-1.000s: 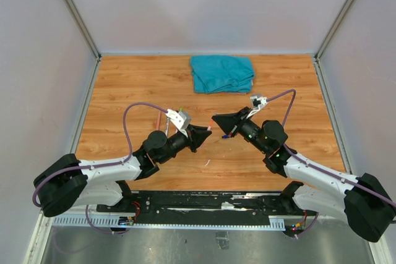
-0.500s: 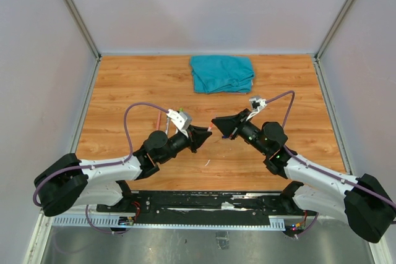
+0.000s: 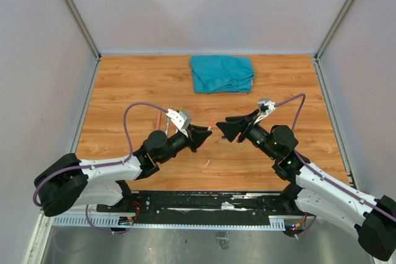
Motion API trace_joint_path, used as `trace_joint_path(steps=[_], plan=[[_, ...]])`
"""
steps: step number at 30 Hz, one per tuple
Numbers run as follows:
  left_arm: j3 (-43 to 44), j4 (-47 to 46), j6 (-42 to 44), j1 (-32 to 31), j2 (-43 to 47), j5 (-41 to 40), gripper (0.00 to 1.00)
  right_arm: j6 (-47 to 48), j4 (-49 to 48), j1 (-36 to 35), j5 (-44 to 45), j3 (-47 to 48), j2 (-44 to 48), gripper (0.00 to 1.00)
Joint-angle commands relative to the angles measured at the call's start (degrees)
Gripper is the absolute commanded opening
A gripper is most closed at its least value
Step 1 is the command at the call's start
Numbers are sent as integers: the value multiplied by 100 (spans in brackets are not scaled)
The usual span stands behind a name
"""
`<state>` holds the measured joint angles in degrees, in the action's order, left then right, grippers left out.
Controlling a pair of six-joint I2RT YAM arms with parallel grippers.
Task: Insert the pens into the pen caps
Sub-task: Insert the pen cap onto the pen, then press the pen cap onto the pen.
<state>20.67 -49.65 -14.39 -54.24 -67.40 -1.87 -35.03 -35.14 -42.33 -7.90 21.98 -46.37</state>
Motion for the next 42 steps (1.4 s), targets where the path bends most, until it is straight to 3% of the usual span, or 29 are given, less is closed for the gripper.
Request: trace_joint_path(steps=[1,6,19,29,35,42], plan=[[176,-247,42,-25,-12,-77,1,146,764,-62,600,374,249,60],[184,-247,42,-25,-10,-72,1,92,1375,-58,890,1032,-8,63],[197,-213,51,-25,-11,-94,0,-146,1665,-53,114,2084,-1433,56],[209,-213,51,-25,-10,-94,0,-177,1644,-49,67,1953,-1430,31],[204,-196,46,-20,-10,-99,1,-82,1721,-61,58,1858,-1506,24],[211,-194,37,-17,-24,-121,0,-39,1782,-59,-12,1656,-1536,4]])
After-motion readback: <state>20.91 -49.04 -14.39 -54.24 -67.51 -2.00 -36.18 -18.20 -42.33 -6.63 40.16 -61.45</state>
